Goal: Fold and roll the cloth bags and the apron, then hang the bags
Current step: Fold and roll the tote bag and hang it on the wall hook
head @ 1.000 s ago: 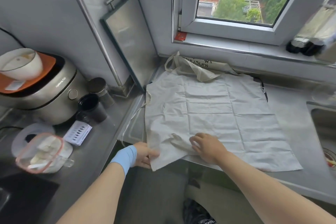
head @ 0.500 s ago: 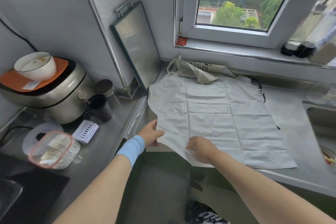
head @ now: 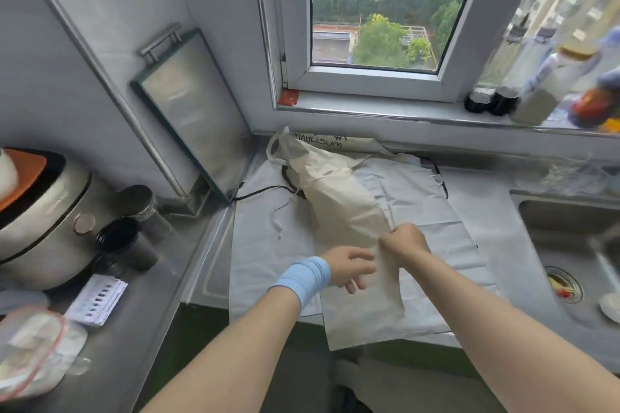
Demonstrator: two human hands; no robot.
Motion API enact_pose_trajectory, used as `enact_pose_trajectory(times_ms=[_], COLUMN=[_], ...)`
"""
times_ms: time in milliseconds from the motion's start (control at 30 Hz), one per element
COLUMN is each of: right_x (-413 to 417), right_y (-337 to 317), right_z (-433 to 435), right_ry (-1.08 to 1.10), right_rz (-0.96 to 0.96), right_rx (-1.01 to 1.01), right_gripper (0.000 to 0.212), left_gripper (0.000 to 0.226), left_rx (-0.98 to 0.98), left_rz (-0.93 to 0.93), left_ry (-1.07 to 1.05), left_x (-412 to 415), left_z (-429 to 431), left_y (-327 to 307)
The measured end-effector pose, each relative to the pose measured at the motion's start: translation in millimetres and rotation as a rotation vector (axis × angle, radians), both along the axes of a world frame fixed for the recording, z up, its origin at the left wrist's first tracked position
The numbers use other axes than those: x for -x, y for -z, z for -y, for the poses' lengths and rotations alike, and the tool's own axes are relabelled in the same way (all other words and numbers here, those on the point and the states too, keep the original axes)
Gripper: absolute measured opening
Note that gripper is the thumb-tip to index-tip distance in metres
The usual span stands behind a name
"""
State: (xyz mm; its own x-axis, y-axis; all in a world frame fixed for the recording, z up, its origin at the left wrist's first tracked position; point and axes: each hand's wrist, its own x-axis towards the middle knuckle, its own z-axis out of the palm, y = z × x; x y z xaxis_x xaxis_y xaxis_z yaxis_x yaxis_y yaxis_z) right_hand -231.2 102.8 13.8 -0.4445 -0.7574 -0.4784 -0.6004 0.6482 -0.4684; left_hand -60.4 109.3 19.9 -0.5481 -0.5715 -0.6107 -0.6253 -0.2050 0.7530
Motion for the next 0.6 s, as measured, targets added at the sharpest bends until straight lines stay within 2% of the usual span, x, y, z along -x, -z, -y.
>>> enact_pose_trajectory(times_ms=[100, 167, 267, 367, 433, 500, 600], right_x=[22, 25, 22, 19, 21, 28, 33], right_y=[35, 52, 61, 71, 74, 78, 77], right_z=[-11, -13, -1, 19, 27, 36, 58], right_ry=[-0.097, -0.226, -0.491, -0.875, -1.002, -0.987, -0.901], right_rz=[-0.185, -0.368, -0.531, -0.528, -0.507, -0.505, -0.568], right_rx=[-0.138, -0.149, 0.093, 0.201, 0.119, 0.073, 0.206], right_gripper=[0.020, 0.041, 0.080, 0.090, 0.085, 0.070, 0.032], left_gripper=[0.040, 0.037, 0.046, 0.064, 0.069, 0.061, 0.043], left_rx=[0.178, 0.289, 0.406, 0.408, 0.372, 0.324, 0.299], left_rz=[0.146, 0.271, 0.477, 0.582, 0.596, 0.573, 0.469], left_ry=[-0.057, -0.050, 0.058, 0.205, 0.299, 0.332, 0.175], left_x=[-7, -13, -14, -9, -7, -3, -5], left_z=[22, 38, 61, 75, 80, 89, 116], left_y=[16, 26, 43, 57, 64, 70, 66])
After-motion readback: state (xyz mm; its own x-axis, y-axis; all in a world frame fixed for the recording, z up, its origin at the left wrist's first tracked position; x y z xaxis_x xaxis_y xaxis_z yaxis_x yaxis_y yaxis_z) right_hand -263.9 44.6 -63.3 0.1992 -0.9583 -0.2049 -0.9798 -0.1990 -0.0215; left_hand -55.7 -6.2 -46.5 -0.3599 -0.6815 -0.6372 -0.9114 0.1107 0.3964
